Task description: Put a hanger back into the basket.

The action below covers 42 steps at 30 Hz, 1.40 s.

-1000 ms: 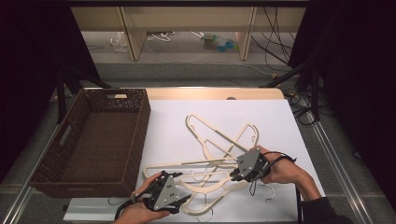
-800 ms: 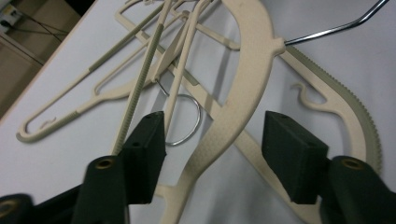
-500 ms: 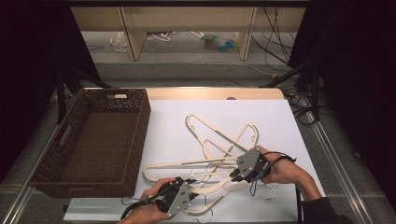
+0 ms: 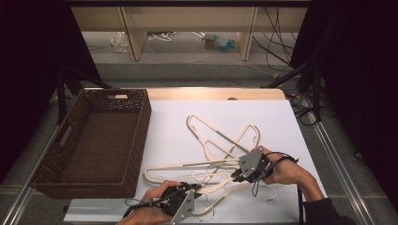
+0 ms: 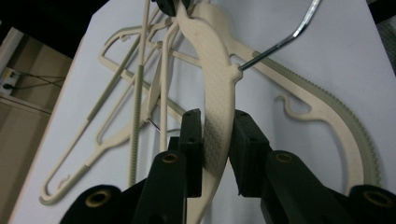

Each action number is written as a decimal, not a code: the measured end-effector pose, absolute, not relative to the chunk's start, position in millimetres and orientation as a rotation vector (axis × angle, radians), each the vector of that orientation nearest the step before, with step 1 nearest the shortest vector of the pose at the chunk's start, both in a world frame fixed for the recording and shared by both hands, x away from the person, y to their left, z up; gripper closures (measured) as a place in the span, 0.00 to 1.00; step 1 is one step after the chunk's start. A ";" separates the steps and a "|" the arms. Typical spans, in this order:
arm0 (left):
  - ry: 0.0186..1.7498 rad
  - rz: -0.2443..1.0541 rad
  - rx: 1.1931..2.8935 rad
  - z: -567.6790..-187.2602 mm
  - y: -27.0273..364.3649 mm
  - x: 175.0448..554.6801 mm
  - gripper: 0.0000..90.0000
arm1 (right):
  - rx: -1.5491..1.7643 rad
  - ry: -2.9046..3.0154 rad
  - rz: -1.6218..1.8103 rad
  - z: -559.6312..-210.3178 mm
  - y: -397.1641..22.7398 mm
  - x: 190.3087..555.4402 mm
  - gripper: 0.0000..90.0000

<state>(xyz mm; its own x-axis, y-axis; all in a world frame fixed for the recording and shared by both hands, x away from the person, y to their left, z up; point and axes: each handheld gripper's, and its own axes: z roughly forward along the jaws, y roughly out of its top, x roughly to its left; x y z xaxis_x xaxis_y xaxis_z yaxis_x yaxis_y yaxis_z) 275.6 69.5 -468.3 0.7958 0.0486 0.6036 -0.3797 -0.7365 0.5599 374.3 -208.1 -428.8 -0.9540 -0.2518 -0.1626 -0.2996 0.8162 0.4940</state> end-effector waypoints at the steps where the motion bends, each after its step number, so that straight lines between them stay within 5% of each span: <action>1: -0.263 0.809 2.275 -466.9 69.0 275.5 0.87 | -0.431 2.894 0.802 -429.2 -208.7 374.3 0.90; 7: -0.292 0.800 2.248 -455.9 66.7 282.4 0.92 | -0.342 2.906 0.821 -429.4 -211.8 378.7 0.81; 8: -0.292 0.800 2.234 -452.4 67.4 284.7 0.92 | -0.198 2.872 0.859 -424.1 -215.2 381.0 0.65; 12: -0.261 0.786 2.203 -435.9 70.2 293.5 0.95 | 0.024 2.800 0.955 -407.8 -220.5 376.7 0.46; 23: -0.011 0.552 2.214 -409.9 63.9 325.4 0.95 | 0.351 2.556 1.141 -359.8 -243.0 360.3 0.38; 33: 0.398 0.354 2.152 -396.0 76.4 350.9 0.95 | 0.415 2.493 1.164 -356.4 -253.5 353.5 0.36; 42: 0.581 0.244 2.012 -376.8 102.3 369.1 0.95 | 0.439 2.489 1.198 -366.6 -253.1 350.2 0.36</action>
<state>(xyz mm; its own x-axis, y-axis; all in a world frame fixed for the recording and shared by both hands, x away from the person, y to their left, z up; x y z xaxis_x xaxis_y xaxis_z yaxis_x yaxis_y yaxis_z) 369.1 102.3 -376.8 0.8647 0.4973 -0.0698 0.2984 -0.3970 0.8680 350.2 -253.1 -366.6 -0.8934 0.4157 -0.1702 0.1262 0.5959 0.7931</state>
